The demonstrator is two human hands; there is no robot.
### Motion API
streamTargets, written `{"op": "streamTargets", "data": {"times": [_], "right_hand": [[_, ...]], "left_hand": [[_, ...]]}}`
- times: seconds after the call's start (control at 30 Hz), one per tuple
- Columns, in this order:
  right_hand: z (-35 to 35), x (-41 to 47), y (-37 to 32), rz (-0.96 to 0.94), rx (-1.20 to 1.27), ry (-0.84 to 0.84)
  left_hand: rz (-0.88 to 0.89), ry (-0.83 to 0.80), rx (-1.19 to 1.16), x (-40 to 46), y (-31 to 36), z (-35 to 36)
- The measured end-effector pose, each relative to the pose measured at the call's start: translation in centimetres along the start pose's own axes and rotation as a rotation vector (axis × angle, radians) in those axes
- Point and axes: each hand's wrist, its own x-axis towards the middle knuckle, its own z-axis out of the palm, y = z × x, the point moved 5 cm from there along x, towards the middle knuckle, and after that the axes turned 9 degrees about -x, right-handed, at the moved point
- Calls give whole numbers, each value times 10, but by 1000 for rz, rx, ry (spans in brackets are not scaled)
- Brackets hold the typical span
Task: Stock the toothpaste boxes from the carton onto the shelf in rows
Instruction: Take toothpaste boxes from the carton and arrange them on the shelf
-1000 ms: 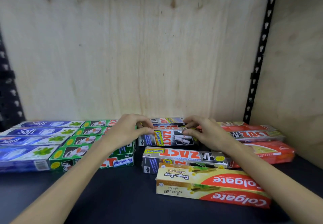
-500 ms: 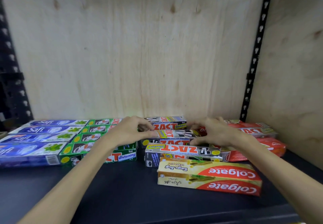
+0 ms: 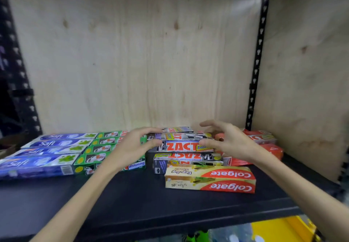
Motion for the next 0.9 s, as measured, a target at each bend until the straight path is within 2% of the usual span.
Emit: {"op": "streamTargets", "data": {"times": [0.1,0.2,0.27,0.33,0.43,0.6,0.67,0.77,0.9], "right_hand": [[-3,-32,-19,12,8,50],[2,-60,-37,65,12,195],[10,-75,-48,113,68,288],[17,-85,-62,163,114,349],[27,-95,-81,169,137,350],[36,-103,-98,164,365,239],[41,-103,-98,166,438,176],[43,-98,-95,174,476,105],[34,-87,-81,140,322,151]], "left_hand": [[-1,5,39,-28,11,2],[44,216,203,-53,32,8],[0,353,126,-73,47,19],[-49,383,-48,-90,61,34],[-111,294,-191,-109,75,53],[-109,94,-295,-120,95,62],[-98,50,-248,-121,93,61],[-67,26,-47,-112,83,57],[-131,-58,-35,-98,69,40]]}}
